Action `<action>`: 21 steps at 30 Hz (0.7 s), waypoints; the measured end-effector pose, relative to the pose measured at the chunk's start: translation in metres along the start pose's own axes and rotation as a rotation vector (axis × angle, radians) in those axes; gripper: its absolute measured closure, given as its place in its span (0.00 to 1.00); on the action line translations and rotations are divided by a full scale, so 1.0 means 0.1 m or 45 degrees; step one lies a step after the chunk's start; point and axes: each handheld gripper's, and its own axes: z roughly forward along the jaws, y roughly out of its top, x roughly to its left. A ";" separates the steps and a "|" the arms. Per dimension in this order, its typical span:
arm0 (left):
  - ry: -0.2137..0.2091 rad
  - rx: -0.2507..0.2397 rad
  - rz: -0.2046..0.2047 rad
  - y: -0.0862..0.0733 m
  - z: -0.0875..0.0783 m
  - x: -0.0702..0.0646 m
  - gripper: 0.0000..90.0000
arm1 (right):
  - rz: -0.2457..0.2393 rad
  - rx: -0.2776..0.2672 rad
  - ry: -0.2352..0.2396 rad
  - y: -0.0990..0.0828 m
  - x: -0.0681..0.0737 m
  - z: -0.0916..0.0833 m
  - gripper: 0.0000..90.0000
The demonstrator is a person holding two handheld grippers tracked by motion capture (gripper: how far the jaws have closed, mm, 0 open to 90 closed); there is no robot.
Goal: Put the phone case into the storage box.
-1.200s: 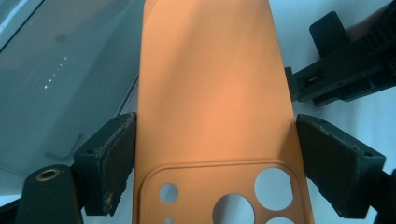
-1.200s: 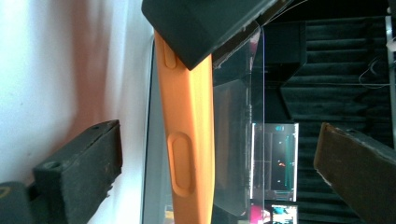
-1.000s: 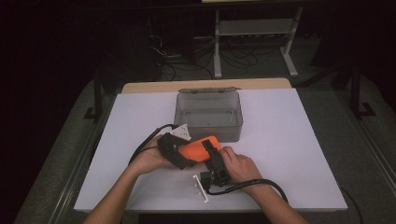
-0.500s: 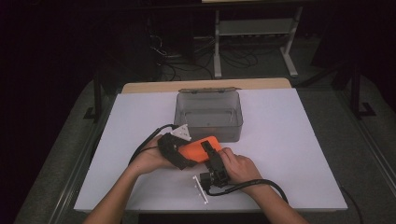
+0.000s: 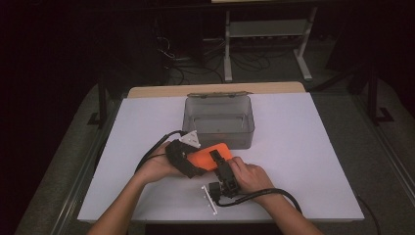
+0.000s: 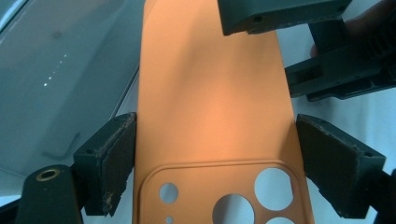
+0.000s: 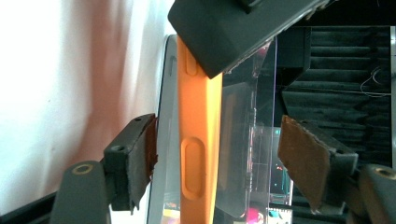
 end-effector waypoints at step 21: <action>0.006 -0.007 -0.002 0.00 -0.03 0.01 0.17 | -0.019 0.030 0.001 0.01 0.02 -0.01 0.55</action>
